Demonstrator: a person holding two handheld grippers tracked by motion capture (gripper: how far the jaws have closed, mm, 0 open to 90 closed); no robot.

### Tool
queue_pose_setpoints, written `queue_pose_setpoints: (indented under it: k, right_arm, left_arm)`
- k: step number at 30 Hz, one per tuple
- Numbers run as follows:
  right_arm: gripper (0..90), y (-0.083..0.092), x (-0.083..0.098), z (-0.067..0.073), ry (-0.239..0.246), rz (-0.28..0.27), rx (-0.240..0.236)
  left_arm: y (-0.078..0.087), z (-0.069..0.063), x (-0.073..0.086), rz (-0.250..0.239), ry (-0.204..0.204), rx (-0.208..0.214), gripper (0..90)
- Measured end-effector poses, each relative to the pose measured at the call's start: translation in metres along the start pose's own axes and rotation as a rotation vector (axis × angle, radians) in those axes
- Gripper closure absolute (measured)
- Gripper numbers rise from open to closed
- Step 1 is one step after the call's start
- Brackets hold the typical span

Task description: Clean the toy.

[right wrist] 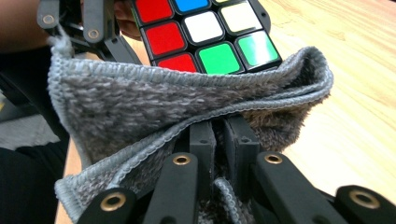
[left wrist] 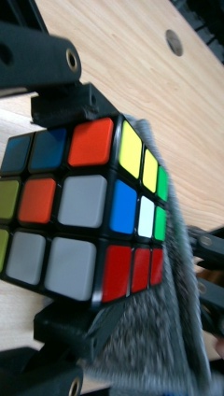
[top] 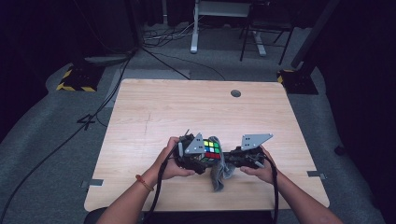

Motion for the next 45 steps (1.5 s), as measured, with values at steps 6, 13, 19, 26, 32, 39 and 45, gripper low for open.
queue_pose_setpoints:
  k: [6, 13, 19, 26, 32, 39, 45]
  right_arm:
    - [83.4, 0.001, 0.001, -0.002, 0.008, 0.004, 0.009]
    - [82.7, -0.002, 0.007, -0.008, -0.016, 0.020, -0.001]
    - [82.7, 0.000, 0.009, -0.014, -0.029, 0.011, 0.010]
    - [82.8, -0.009, 0.015, -0.010, -0.046, 0.060, -0.044]
    - [82.5, -0.022, 0.016, 0.003, -0.025, 0.113, -0.120]
    - [82.9, -0.005, 0.010, -0.011, -0.061, 0.050, -0.030]
    - [83.0, 0.012, 0.002, -0.017, -0.055, -0.029, 0.024]
  left_arm:
    - [0.003, 0.004, 0.004, -0.005, 0.023, 0.051, 28.7]
    - [0.000, 0.002, 0.005, 0.010, -0.005, 0.041, 32.3]
    - [-0.002, 0.001, 0.002, -0.011, -0.001, 0.005, 32.6]
    - [0.004, 0.001, -0.004, -0.075, 0.023, 0.030, 33.4]
    - [0.005, 0.000, -0.006, -0.086, 0.006, 0.035, 33.6]
    - [0.009, -0.003, -0.005, -0.067, -0.020, 0.044, 33.7]
    - [0.000, -0.008, -0.004, -0.037, -0.040, 0.055, 33.7]
Point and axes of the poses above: each handheld gripper's, and its own axes: y roughly backward along the jaws, x roughly out of its underside, z roughly to its left, the point moved 4 cm from there along -y, roughly forward along the jaws, and after that the axes turned 3 degrees about -z, right-handed, at the moved point
